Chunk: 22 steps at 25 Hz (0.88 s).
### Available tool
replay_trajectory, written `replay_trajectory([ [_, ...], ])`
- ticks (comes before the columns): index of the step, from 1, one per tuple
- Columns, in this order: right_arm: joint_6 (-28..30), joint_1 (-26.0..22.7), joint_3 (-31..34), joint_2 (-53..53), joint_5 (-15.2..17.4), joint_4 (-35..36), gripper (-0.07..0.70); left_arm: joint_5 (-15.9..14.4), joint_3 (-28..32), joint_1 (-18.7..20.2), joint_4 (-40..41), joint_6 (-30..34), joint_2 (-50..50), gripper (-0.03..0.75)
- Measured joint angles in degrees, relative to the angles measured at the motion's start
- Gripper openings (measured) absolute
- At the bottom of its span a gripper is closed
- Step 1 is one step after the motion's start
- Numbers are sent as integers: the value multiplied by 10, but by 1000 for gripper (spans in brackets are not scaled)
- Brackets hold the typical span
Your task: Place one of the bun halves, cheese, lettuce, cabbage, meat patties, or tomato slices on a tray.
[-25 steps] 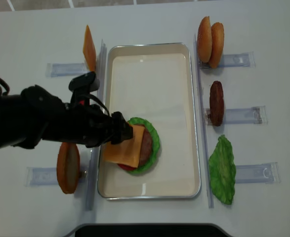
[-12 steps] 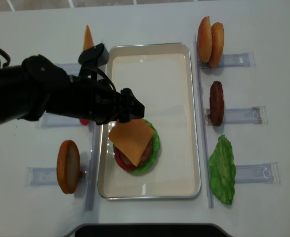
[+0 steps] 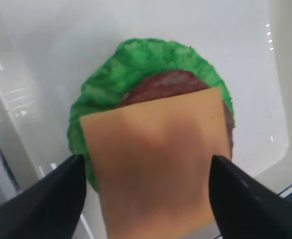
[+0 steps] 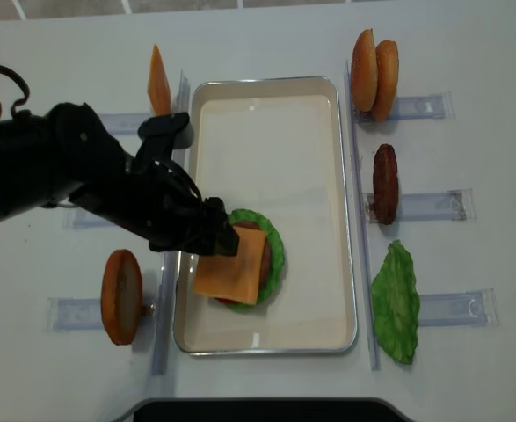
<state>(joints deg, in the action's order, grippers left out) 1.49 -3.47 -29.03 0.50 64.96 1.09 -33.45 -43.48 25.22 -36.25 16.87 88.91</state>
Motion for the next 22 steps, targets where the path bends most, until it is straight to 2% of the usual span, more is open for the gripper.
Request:
replay_trajectory([
  [4,0,0,0,0,0,0,304,-21,-17,0,92,-75,0,584],
  [7,0,0,0,0,0,0,304,-41,-45,0,131,-99,0,584],
  [10,0,0,0,0,0,0,304,-60,-88,0,175,-130,0,584],
  [12,0,0,0,0,0,0,304,-84,-127,0,218,-160,2,584],
  [16,0,0,0,0,0,0,304,-177,-215,-18,311,-208,5,558],
  [18,0,0,0,0,0,0,304,-238,-256,-50,336,-212,5,533],
  [22,0,0,0,0,0,0,304,-331,-320,-138,382,-198,5,515],
])
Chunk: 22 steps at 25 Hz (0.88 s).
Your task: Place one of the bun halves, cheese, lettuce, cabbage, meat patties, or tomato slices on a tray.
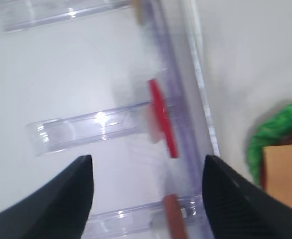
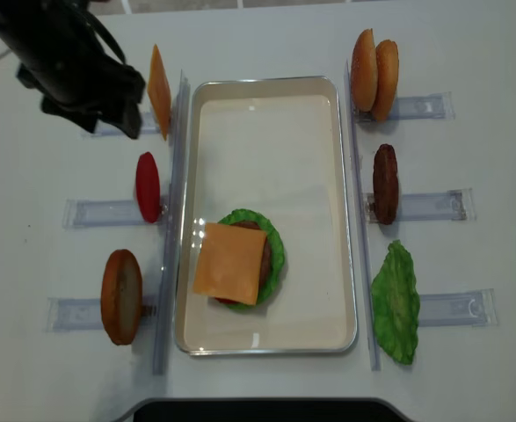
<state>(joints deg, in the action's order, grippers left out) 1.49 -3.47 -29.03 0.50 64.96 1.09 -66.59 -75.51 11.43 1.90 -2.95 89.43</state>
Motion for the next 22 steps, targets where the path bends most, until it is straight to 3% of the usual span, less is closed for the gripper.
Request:
replay_trajectory([
  [3,0,0,0,0,0,0,304,-27,-19,-69,42,18,0,510],
  [8,0,0,0,0,0,0,303,-33,-20,-153,45,41,-4,507],
  [14,0,0,0,0,0,0,303,-34,-3,-156,24,63,-40,504],
  [22,0,0,0,0,0,0,303,-35,159,-156,19,62,-253,495],
])
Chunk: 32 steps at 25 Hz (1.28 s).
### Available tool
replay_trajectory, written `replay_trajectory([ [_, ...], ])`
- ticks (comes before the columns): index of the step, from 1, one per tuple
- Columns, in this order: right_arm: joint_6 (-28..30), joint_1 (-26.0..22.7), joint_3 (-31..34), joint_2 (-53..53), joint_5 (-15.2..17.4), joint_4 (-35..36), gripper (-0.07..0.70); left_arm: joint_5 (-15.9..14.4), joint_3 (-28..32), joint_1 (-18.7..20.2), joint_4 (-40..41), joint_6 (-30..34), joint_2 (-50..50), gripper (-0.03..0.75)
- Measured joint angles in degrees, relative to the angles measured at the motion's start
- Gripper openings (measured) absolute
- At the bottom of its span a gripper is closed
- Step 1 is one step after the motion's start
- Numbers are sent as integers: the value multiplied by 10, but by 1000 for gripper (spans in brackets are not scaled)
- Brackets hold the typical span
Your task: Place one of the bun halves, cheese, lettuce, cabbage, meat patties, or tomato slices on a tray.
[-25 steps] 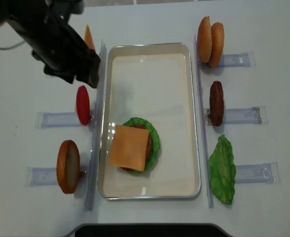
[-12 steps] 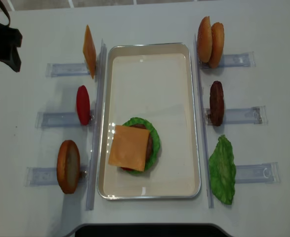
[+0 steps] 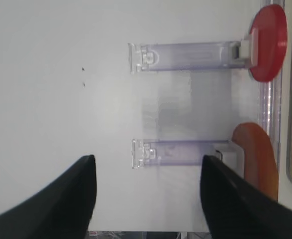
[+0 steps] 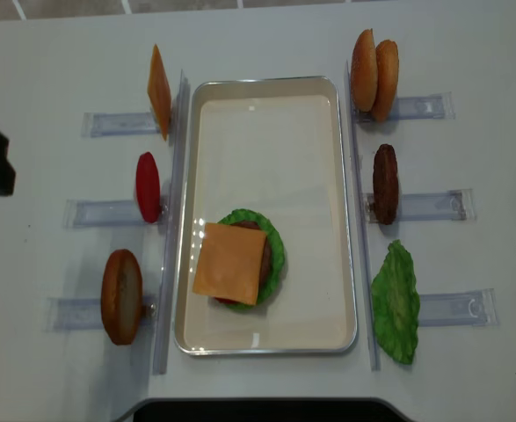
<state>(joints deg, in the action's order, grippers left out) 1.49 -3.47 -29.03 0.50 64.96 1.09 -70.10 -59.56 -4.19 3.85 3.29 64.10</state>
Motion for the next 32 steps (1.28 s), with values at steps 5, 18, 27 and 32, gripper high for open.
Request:
replay_trajectory([
  [5,0,0,0,0,0,0,303,-1,128,0,-5,-6,-178,484],
  [18,0,0,0,0,0,0,303,64,316,0,-28,-12,-596,466],
  [27,0,0,0,0,0,0,303,64,322,0,-33,-12,-650,358],
  [32,0,0,0,0,0,0,303,64,322,0,-33,-12,-650,347],
])
